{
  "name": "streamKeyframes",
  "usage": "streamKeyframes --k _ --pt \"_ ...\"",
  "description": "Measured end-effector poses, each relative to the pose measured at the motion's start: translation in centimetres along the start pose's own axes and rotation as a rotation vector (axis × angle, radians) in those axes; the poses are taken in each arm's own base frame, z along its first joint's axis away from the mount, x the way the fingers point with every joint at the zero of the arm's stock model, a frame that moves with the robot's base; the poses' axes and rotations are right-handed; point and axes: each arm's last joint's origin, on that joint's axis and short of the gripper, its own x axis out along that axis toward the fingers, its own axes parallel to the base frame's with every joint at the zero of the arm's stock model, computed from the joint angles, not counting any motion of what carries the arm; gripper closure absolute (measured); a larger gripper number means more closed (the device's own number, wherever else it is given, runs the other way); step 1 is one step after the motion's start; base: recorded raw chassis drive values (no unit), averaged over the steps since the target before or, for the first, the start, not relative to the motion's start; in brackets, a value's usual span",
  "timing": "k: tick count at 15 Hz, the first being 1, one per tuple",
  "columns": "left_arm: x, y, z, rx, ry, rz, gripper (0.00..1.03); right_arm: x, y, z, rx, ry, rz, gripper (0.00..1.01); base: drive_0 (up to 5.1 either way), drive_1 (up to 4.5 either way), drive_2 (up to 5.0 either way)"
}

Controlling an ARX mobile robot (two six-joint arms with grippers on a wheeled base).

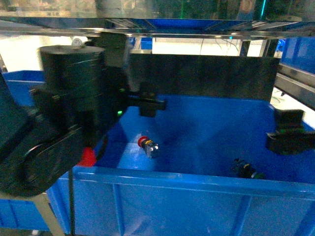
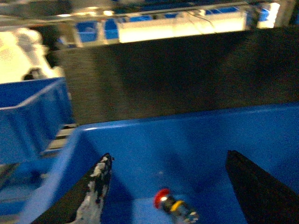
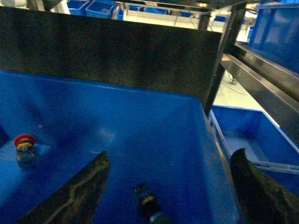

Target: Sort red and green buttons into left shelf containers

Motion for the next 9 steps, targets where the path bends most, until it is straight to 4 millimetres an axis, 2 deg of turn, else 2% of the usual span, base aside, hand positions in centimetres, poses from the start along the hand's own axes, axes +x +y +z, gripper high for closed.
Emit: streamKeyframes --k 1,2,3,4,6,8,9 --pt "-2.7 3.1 0.7 -0.034 -0.066 0.073 0.46 -2.2 -1.1 -0.4 -0.001 0.03 -0.022 0.39 0.0 0.0 0.0" --pt "-4.9 5.2 2.1 -0.056 -0.116 0.11 0.59 -3.6 -1.8 0.2 0.006 0.005 -0.032 0.52 0.0 0.0 0.0" --pt "-7.1 6.4 2.7 -0.057 -0.121 0.109 0.71 -4.8 -2.2 1.1 0.013 -0.036 -0.027 0.65 0.0 0.0 0.0" --pt "-9.2 6.9 2.1 -0.049 -0.084 0.086 0.84 -6.2 -2.5 1.4 0.015 -0.053 -0.017 0.78 0.0 0.0 0.0" --pt "-11.8 7.8 1.1 -0.04 -0.027 0.07 1.02 -7.9 -3.1 1.6 0.019 -0.071 -0.024 0.96 0.0 0.0 0.0" --pt "-14.8 9.4 2.1 -0.054 -0.081 0.091 1.01 -9.9 -3.7 2.4 0.025 -0.118 -0.024 0.99 0.0 0.0 0.0" --pt "-15.7 9.7 2.3 -0.055 -0.093 0.093 1.01 -10.5 -3.8 2.4 0.024 -0.116 -0.016 0.99 0.0 0.0 0.0"
